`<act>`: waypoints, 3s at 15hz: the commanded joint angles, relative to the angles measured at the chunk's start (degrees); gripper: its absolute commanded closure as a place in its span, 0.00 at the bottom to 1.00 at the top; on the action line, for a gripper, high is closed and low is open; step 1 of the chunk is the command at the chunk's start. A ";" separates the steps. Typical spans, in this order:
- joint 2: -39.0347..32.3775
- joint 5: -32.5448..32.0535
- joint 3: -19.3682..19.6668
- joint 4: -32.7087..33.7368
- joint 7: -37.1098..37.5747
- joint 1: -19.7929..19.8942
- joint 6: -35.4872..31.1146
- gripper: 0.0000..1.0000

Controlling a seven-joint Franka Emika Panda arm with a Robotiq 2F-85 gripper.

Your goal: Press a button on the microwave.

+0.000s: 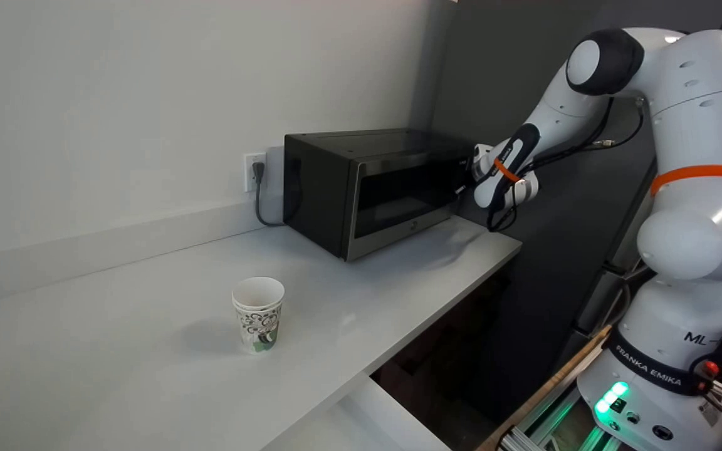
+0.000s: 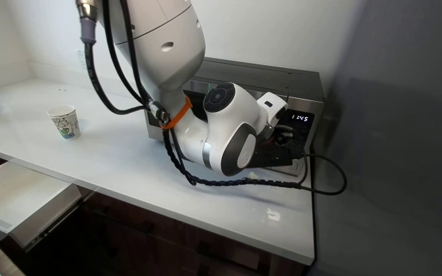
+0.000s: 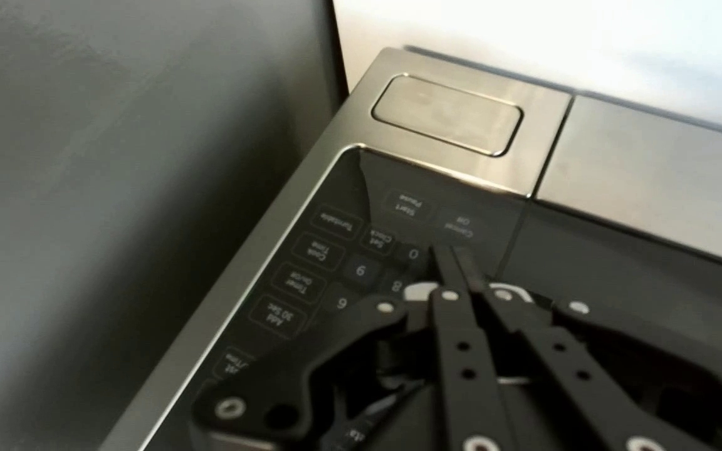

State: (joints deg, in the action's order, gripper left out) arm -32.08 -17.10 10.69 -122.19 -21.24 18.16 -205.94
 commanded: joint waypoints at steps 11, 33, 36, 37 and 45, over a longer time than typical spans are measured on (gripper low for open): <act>-4.52 0.94 0.95 3.34 1.83 -2.21 -6.00 1.00; -2.69 14.56 14.75 -4.16 -9.24 -16.30 -4.92 1.00; -0.04 13.35 17.60 -6.59 -10.04 -18.07 2.32 1.00; 1.43 12.17 18.03 -7.53 -9.86 -17.99 5.48 1.00; 23.50 3.21 22.39 -17.64 -9.81 -21.02 39.42 1.00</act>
State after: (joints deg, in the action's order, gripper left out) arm -18.96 -11.94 28.90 -133.89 -30.65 1.32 -177.79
